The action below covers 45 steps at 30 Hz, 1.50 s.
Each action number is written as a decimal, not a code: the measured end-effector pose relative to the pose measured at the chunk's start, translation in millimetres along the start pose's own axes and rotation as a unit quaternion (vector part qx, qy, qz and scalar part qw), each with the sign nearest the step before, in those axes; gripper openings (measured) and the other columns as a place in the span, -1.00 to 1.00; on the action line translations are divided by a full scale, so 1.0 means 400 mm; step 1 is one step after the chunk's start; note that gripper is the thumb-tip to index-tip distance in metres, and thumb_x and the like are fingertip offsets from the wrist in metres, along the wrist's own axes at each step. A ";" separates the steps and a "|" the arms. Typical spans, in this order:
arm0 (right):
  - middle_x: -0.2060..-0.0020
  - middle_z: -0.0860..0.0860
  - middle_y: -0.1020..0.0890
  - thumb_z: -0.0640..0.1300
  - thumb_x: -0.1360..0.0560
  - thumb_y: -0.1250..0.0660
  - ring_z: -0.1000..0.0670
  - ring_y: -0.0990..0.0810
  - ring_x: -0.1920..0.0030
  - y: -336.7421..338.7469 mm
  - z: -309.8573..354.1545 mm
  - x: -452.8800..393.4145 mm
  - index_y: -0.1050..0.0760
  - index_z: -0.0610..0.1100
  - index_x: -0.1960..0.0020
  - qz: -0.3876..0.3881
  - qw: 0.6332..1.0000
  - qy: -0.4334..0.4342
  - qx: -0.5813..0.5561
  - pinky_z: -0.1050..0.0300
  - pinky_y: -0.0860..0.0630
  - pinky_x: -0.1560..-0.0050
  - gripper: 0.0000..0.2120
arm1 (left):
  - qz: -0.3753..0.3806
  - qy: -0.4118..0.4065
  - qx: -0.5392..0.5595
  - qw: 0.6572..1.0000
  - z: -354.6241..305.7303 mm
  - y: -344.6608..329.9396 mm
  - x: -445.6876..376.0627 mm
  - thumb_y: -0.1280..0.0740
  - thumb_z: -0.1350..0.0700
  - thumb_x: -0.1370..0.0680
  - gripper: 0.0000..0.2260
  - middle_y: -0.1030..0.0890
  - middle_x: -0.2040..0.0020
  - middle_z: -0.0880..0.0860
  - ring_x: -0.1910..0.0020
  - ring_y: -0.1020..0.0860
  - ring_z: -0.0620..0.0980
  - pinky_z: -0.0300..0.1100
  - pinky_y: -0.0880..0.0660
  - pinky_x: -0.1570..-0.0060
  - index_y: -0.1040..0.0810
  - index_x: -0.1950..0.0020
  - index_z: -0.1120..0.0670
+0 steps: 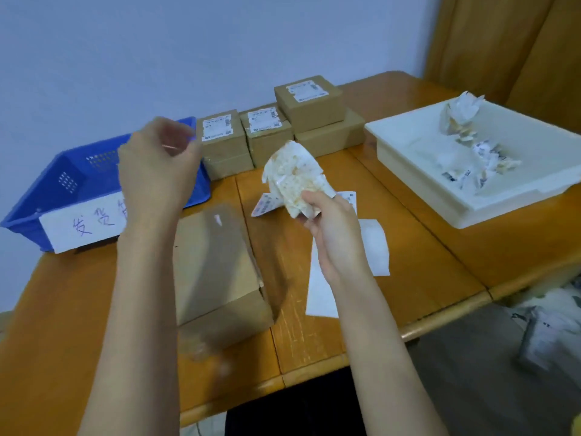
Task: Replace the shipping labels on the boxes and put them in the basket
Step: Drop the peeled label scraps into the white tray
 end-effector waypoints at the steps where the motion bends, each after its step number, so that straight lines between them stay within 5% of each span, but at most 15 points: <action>1: -0.01 0.04 -0.66 -0.28 -0.56 -0.27 0.03 -0.62 -0.10 0.027 0.029 -0.008 -0.55 -0.08 -0.01 -0.034 0.999 0.017 0.000 0.07 -0.54 -0.19 -0.85 | 0.025 -0.009 0.057 0.998 -0.056 -0.034 0.009 -0.35 0.04 -0.49 -0.91 -0.66 0.16 -0.08 0.09 -0.61 -0.07 -0.09 -0.53 -0.03 -0.63 0.06 -0.03; 6: 0.13 0.02 -0.67 -0.28 -0.54 -0.26 0.13 -0.63 0.20 0.199 0.223 -0.032 -0.53 -0.11 0.15 -0.147 0.976 0.132 0.091 0.28 -0.51 0.13 -0.85 | 0.264 0.025 0.142 0.954 -0.252 -0.361 0.110 -0.27 -0.01 -0.62 -0.79 -0.64 0.32 -0.05 0.32 -0.57 -0.11 -0.18 -0.48 0.15 -0.60 0.12 0.05; 8: 0.17 0.04 -0.65 -0.25 -0.54 -0.25 0.13 -0.58 0.18 0.281 0.288 -0.054 -0.55 -0.11 0.09 -0.198 0.960 0.152 0.123 0.21 -0.51 0.09 -0.88 | 0.353 0.080 0.124 0.924 -0.291 -0.511 0.171 -0.21 -0.14 -0.64 -0.65 -0.67 0.22 0.07 0.31 -0.62 -0.05 -0.15 -0.53 0.22 -0.57 -0.06 0.13; 10: 0.09 -0.14 -0.64 -0.23 -0.52 -0.25 -0.07 -0.61 0.08 0.363 0.341 -0.083 -0.54 -0.27 0.01 -0.260 0.938 0.172 0.150 0.01 -0.53 0.07 -0.87 | 0.406 0.163 0.145 0.888 -0.311 -0.627 0.231 -0.17 -0.22 -0.63 -0.48 -0.66 0.16 0.15 0.34 -0.61 0.01 -0.19 -0.51 0.38 -0.47 -0.28 0.22; 12: 0.24 -0.18 -0.56 -0.25 -0.50 -0.23 -0.12 -0.53 0.22 0.440 0.385 -0.107 -0.44 -0.26 0.20 -0.314 0.912 0.192 0.180 -0.03 -0.43 0.22 -0.87 | 0.444 0.227 0.188 0.846 -0.324 -0.698 0.288 -0.13 -0.23 -0.64 -0.50 -0.59 0.23 0.12 0.40 -0.55 -0.01 -0.25 -0.44 0.51 -0.48 -0.21 0.21; 15: 0.43 0.00 -0.24 -0.29 -0.51 -0.18 0.04 -0.20 0.40 0.536 0.430 -0.138 -0.14 -0.10 0.37 -0.380 0.869 0.207 0.241 0.14 -0.14 0.37 -0.66 | 0.442 0.249 0.236 0.828 -0.341 -0.748 0.337 -0.13 -0.16 -0.67 -0.57 -0.56 0.30 0.09 0.45 -0.49 -0.06 -0.26 -0.42 0.50 -0.53 0.14 0.14; 18: 0.39 -0.05 -0.28 -0.30 -0.54 -0.12 -0.03 -0.25 0.34 0.595 0.452 -0.147 -0.13 -0.11 0.39 -0.434 0.782 0.200 0.400 0.14 -0.13 0.39 -0.64 | 0.377 0.255 0.272 0.848 -0.342 -0.767 0.338 -0.23 -0.02 -0.65 -0.71 -0.59 0.26 0.14 0.46 -0.48 -0.05 -0.28 -0.37 0.54 -0.54 0.15 0.14; 20: 0.27 -0.14 -0.43 -0.31 -0.54 -0.12 -0.17 -0.41 0.13 0.605 0.449 -0.152 -0.33 -0.16 0.32 -0.447 0.690 0.162 0.546 0.11 -0.29 0.20 -0.74 | 0.354 0.267 0.299 0.845 -0.340 -0.770 0.334 -0.28 0.04 -0.64 -0.77 -0.59 0.24 0.14 0.49 -0.48 -0.08 -0.29 -0.37 0.57 -0.56 0.09 0.17; 22: -0.02 -0.17 -0.57 -0.26 -0.57 -0.14 -0.18 -0.42 -0.22 0.607 0.429 -0.164 -0.52 -0.21 0.02 -0.418 0.643 0.101 0.634 0.01 -0.30 -0.19 -0.82 | 0.348 0.281 0.316 0.837 -0.340 -0.770 0.336 -0.30 0.07 -0.63 -0.79 -0.60 0.23 0.11 0.53 -0.49 -0.12 -0.31 -0.39 0.57 -0.57 0.00 0.21; 25: -0.24 -0.15 -0.54 -0.18 -0.61 -0.13 -0.10 -0.12 -0.54 0.598 0.400 -0.181 -0.49 -0.17 0.01 -0.364 0.636 0.021 0.680 -0.12 0.04 -0.50 -0.83 | 0.353 0.279 0.323 0.833 -0.341 -0.766 0.339 -0.29 0.07 -0.63 -0.79 -0.60 0.29 0.07 0.58 -0.50 -0.16 -0.31 -0.42 0.56 -0.57 -0.03 0.22; 29: -0.17 -0.07 -0.57 -0.04 -0.59 -0.07 -0.14 0.06 -0.57 0.582 0.382 -0.208 -0.40 -0.10 0.34 -0.299 0.632 -0.056 0.713 -0.31 0.32 -0.46 -0.63 | 0.359 0.277 0.328 0.829 -0.340 -0.764 0.338 -0.29 0.07 -0.64 -0.77 -0.61 0.28 0.07 0.57 -0.51 -0.17 -0.32 -0.44 0.55 -0.57 -0.09 0.24; 33: -0.17 -0.02 -0.58 0.10 -0.62 0.02 -0.10 0.03 -0.57 0.578 0.370 -0.209 -0.43 -0.09 0.37 -0.281 0.621 -0.057 0.729 -0.32 0.39 -0.43 -0.49 | 0.360 0.276 0.329 0.828 -0.341 -0.763 0.338 -0.29 0.07 -0.64 -0.76 -0.61 0.27 0.06 0.57 -0.51 -0.18 -0.32 -0.43 0.56 -0.57 -0.11 0.25; 40: -0.20 -0.05 -0.54 -0.08 -0.60 -0.03 -0.14 0.21 -0.57 0.586 0.358 -0.219 -0.41 -0.10 0.35 -0.284 0.623 -0.043 0.727 -0.35 0.38 -0.40 -0.61 | 0.356 0.274 0.339 0.827 -0.342 -0.758 0.338 -0.28 0.10 -0.64 -0.82 -0.58 0.34 0.02 0.59 -0.50 -0.18 -0.31 -0.42 0.56 -0.56 -0.02 0.21; 42: -0.25 -0.05 -0.50 -0.14 -0.60 -0.02 -0.17 0.22 -0.56 0.584 0.355 -0.218 -0.47 -0.12 0.24 -0.278 0.617 -0.010 0.736 -0.38 0.36 -0.41 -0.66 | 0.353 0.277 0.343 0.825 -0.342 -0.759 0.338 -0.28 0.10 -0.64 -0.83 -0.57 0.35 0.01 0.59 -0.50 -0.18 -0.30 -0.43 0.54 -0.56 0.00 0.19; 45: -0.48 -0.06 -0.28 -0.16 -0.62 -0.01 -0.13 0.17 -0.57 0.582 0.361 -0.220 -0.45 -0.13 -0.34 -0.285 0.623 0.048 0.727 -0.39 0.33 -0.43 -0.62 | 0.351 0.283 0.352 0.821 -0.339 -0.760 0.339 -0.29 0.09 -0.64 -0.84 -0.55 0.39 -0.01 0.58 -0.49 -0.19 -0.28 -0.46 0.51 -0.55 0.05 0.16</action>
Point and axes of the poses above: each hand's wrist, its own x-axis away from the middle knuckle, its own y-axis out of the back of the hand, z = x × y, the point moved 3 cm from there along -x, towards the middle knuckle
